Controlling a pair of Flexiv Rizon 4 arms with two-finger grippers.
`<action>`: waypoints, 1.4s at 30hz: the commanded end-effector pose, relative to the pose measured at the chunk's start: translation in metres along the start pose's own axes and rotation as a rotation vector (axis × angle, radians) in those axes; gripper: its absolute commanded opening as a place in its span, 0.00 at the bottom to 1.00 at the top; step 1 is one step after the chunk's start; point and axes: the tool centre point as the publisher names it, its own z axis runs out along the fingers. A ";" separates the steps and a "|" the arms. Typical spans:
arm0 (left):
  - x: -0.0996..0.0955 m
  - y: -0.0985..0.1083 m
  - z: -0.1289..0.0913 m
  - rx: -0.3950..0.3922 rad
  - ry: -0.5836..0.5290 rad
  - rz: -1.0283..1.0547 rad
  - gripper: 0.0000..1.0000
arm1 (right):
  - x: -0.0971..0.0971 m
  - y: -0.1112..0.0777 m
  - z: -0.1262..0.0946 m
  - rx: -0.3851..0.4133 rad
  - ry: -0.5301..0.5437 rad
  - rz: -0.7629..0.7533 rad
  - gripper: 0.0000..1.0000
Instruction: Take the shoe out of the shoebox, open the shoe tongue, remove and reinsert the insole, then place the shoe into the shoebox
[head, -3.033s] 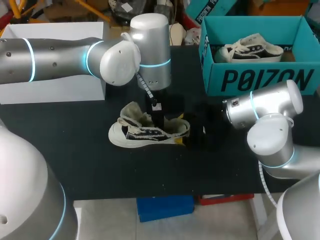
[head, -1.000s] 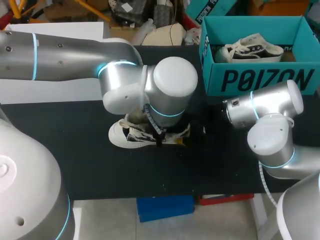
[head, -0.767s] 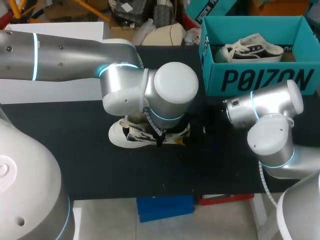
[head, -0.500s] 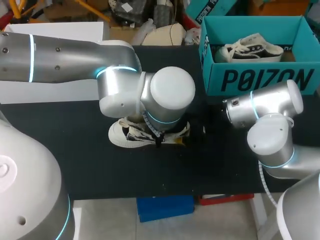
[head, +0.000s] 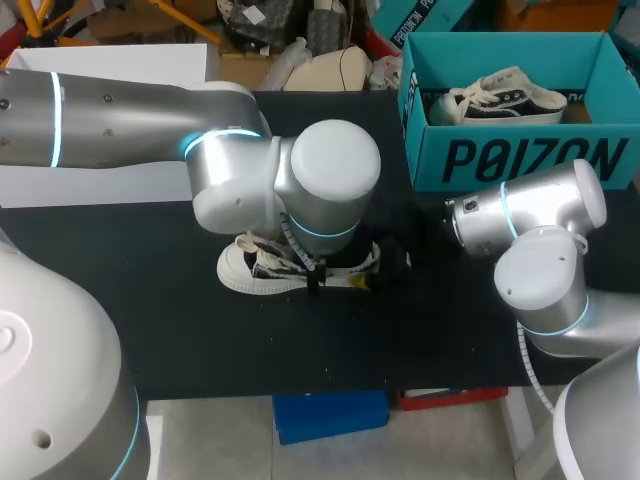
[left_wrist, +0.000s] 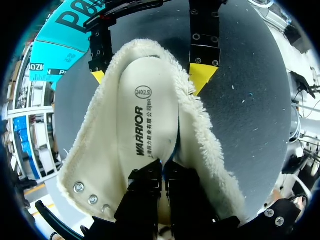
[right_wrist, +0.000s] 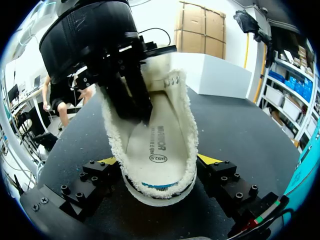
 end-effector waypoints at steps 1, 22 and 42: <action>-0.003 0.006 0.066 0.036 0.088 0.036 0.00 | -0.001 0.000 0.001 0.002 0.000 0.001 0.00; 0.004 0.006 -0.003 0.222 0.319 0.051 0.00 | -0.001 0.000 0.001 0.002 0.000 0.001 0.00; -0.005 0.016 -0.057 0.292 0.258 0.034 0.00 | -0.001 0.000 0.001 0.002 0.000 0.001 0.00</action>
